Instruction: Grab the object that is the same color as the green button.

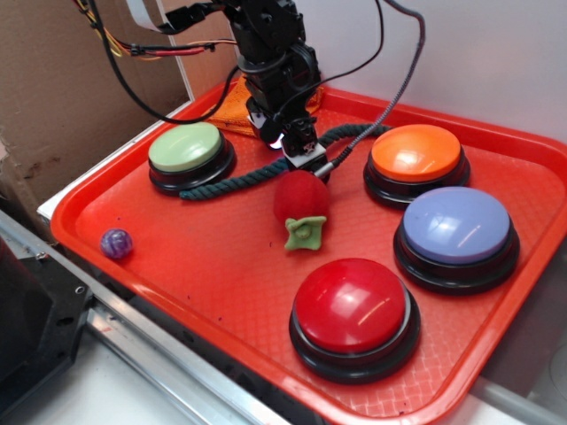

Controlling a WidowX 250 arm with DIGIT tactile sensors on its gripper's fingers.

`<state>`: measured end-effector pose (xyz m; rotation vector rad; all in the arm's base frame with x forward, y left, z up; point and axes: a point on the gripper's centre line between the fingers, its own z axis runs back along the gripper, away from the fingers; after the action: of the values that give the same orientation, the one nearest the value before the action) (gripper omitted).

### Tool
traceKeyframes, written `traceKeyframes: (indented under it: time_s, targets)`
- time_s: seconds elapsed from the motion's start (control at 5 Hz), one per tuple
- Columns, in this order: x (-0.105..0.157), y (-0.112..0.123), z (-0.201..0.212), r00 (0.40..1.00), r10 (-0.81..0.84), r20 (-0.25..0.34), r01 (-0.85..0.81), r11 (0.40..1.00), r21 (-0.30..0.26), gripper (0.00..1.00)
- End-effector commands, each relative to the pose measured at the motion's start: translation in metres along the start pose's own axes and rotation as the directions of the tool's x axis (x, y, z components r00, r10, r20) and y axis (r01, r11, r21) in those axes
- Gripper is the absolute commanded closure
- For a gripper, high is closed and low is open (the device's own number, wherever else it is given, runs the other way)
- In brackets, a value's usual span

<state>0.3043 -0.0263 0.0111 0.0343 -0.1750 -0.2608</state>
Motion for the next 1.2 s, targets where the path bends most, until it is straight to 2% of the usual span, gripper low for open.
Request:
traceKeyframes:
  time_s: [0.0, 0.4, 0.6, 1.0]
  targets:
    - [0.006, 0.001, 0.007, 0.999, 0.029, 0.041, -0.029, 1.0, 0.01, 1.0]
    - [0.006, 0.002, 0.012, 0.998, 0.031, 0.054, -0.032, 0.999, 0.012, 1.0]
    - [0.006, 0.002, 0.02, 0.997, 0.066, 0.043, -0.068, 0.997, 0.046, 1.0]
    - [0.003, 0.006, 0.088, 0.966, 0.239, -0.099, -0.231, 0.969, 0.087, 1.0]
